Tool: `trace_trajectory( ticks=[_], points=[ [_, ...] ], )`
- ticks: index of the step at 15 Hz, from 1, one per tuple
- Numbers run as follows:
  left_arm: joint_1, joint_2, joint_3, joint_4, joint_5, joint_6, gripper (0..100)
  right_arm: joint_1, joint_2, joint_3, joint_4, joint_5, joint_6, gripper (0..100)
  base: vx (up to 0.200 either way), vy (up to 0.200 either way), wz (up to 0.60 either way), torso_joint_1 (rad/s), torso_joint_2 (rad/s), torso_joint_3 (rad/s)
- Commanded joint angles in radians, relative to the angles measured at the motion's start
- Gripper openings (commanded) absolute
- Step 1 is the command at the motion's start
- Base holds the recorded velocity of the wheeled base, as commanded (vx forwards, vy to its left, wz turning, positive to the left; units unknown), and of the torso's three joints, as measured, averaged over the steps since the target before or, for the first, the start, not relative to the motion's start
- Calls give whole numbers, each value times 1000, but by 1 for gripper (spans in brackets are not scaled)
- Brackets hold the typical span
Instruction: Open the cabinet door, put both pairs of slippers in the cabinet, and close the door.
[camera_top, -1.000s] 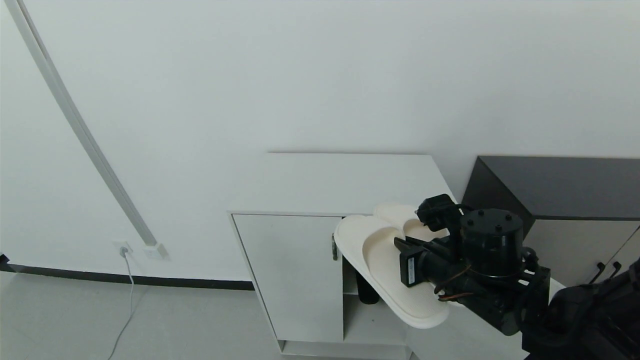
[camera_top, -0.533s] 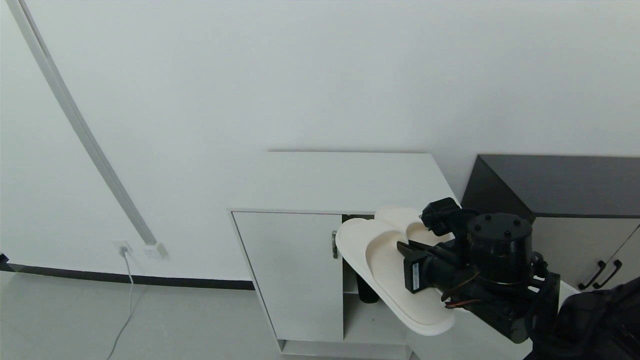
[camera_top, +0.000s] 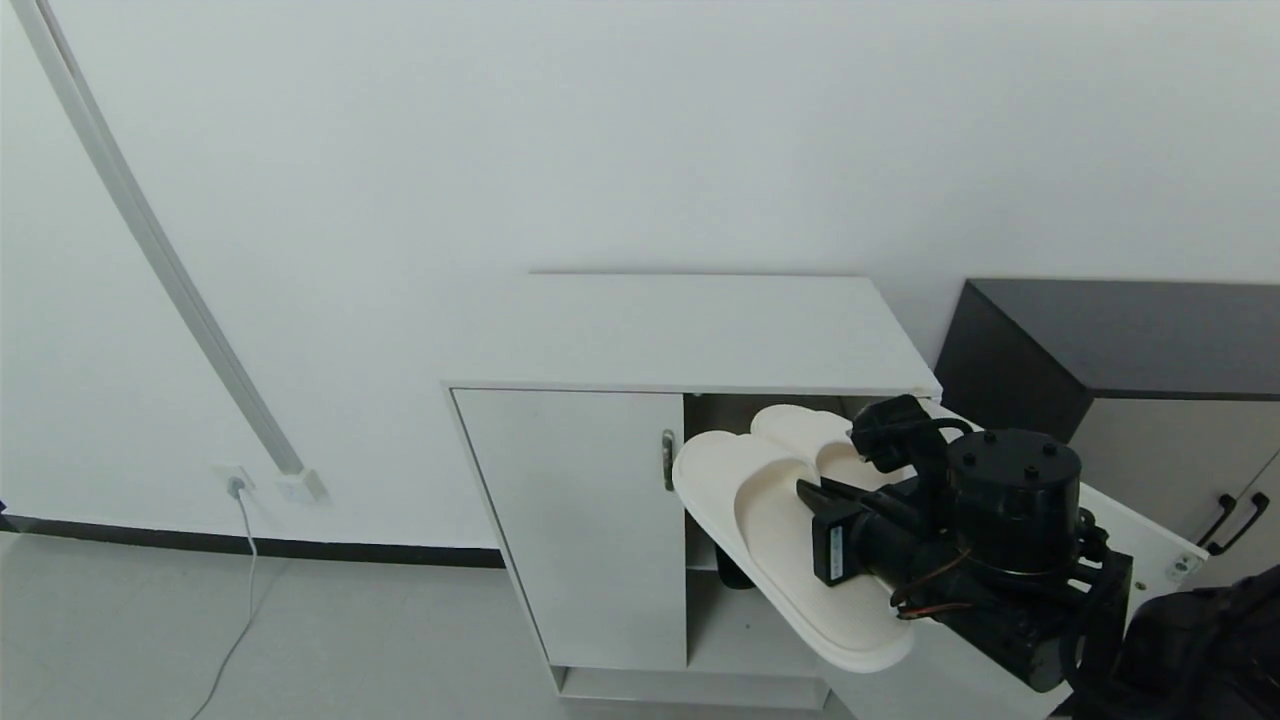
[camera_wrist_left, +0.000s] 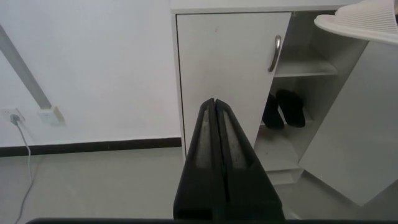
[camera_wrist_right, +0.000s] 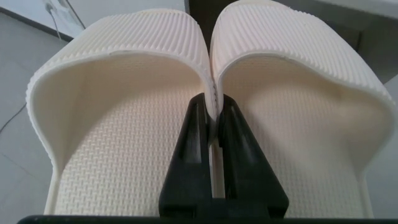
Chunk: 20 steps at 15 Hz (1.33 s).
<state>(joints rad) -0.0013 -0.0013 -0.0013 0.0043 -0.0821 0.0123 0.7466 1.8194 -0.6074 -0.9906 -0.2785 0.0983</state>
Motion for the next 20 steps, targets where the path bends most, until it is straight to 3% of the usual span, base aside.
trace_trajectory(
  ticks=[1,20],
  points=[
    [0,1,0,0,1,0,0,0,23,0,-5,-1,1,0,0,0,0,-232,549,315],
    [0,1,0,-1,-1,0,0,14,55,15,-69,2,-5,0,0,0,0,-180,508,324]
  ],
)
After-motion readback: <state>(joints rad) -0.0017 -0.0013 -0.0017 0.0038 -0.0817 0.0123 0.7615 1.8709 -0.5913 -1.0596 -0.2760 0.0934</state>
